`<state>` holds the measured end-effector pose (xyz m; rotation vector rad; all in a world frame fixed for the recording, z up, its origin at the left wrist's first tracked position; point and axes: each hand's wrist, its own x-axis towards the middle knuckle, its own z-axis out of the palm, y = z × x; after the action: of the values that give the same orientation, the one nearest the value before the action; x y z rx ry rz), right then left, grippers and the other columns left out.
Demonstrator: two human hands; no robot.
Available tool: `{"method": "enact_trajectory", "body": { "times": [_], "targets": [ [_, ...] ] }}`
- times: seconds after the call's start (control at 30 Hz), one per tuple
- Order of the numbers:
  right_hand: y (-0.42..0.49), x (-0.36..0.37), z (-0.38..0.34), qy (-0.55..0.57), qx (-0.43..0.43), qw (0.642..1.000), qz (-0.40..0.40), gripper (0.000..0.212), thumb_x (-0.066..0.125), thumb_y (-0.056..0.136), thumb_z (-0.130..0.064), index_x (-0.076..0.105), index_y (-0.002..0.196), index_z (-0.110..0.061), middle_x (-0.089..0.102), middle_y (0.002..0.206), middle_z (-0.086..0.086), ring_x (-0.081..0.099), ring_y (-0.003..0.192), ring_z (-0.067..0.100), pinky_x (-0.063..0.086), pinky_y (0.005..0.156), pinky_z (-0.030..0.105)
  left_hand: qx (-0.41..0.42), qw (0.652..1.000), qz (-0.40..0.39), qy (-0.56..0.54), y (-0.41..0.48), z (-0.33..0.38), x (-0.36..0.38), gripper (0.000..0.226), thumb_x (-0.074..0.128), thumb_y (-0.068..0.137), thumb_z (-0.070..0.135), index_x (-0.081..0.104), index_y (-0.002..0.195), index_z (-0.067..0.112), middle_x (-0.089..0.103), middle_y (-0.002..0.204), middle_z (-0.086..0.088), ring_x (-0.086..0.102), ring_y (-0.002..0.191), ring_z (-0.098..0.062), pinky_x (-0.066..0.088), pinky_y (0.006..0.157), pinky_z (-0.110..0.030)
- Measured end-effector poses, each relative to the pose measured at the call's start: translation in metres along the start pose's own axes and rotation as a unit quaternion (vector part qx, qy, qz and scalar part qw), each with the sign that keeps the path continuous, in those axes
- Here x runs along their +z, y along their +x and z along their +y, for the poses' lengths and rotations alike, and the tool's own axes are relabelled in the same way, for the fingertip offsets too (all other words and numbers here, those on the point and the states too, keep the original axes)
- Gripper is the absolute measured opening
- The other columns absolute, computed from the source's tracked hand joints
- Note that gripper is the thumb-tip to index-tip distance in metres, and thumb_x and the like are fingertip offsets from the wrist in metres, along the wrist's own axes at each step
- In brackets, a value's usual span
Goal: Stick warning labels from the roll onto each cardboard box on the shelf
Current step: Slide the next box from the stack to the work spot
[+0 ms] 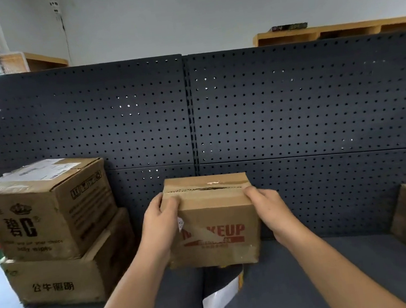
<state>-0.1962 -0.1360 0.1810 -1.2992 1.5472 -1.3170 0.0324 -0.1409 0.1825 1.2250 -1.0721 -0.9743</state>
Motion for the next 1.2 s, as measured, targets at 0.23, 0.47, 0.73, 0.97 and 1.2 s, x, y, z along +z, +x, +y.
{"method": "enact_trajectory", "body": {
  "times": [0.23,0.47,0.73,0.97,1.2],
  "targets": [
    [-0.015,-0.102,0.023,-0.012,0.02,0.999,0.041,0.043,0.053,0.104,-0.041,0.078,0.101,-0.006,0.077,0.103,0.015,0.066,0.084,0.015,0.043,0.069,0.03,-0.016,0.995,-0.096,-0.023,-0.043,-0.019,0.088,0.031,0.051,0.106,0.039,0.046,0.136,0.034,0.062,0.118,0.01,0.059,0.106,-0.009,0.05,0.074,-0.033],
    [-0.027,-0.168,0.063,-0.007,0.05,0.997,0.053,0.031,0.051,0.107,-0.041,0.076,0.099,-0.026,0.076,0.102,-0.004,0.067,0.097,0.011,0.048,0.077,0.027,-0.035,0.988,-0.145,-0.028,-0.079,-0.046,0.155,0.029,0.051,0.107,0.034,0.041,0.135,0.039,0.06,0.113,0.019,0.058,0.101,0.0,0.05,0.072,-0.025],
    [-0.015,-0.198,0.107,0.021,0.091,0.994,0.059,0.03,0.047,0.109,-0.039,0.072,0.104,-0.024,0.073,0.108,-0.001,0.065,0.103,0.016,0.048,0.078,0.031,-0.021,0.985,-0.17,0.035,-0.087,-0.07,0.199,0.025,0.05,0.108,0.028,0.043,0.132,0.035,0.062,0.111,0.019,0.059,0.098,0.004,0.047,0.069,-0.015],
    [-0.002,-0.201,0.127,0.039,0.106,0.993,0.042,0.023,0.049,0.108,-0.037,0.07,0.1,-0.029,0.071,0.106,-0.005,0.062,0.1,0.01,0.045,0.075,0.025,-0.02,0.983,-0.164,0.078,-0.076,-0.091,0.21,0.033,0.054,0.106,0.033,0.041,0.137,0.032,0.06,0.115,0.017,0.056,0.1,0.005,0.046,0.075,-0.017],
    [-0.003,-0.204,0.14,0.044,0.084,0.995,0.043,0.027,0.049,0.106,-0.044,0.072,0.1,-0.031,0.073,0.108,-0.004,0.065,0.103,0.012,0.049,0.081,0.028,-0.003,0.985,-0.152,0.078,-0.076,-0.097,0.215,0.043,0.055,0.105,0.036,0.043,0.145,0.028,0.059,0.11,0.023,0.056,0.098,0.007,0.045,0.074,-0.016]
  ]
}}
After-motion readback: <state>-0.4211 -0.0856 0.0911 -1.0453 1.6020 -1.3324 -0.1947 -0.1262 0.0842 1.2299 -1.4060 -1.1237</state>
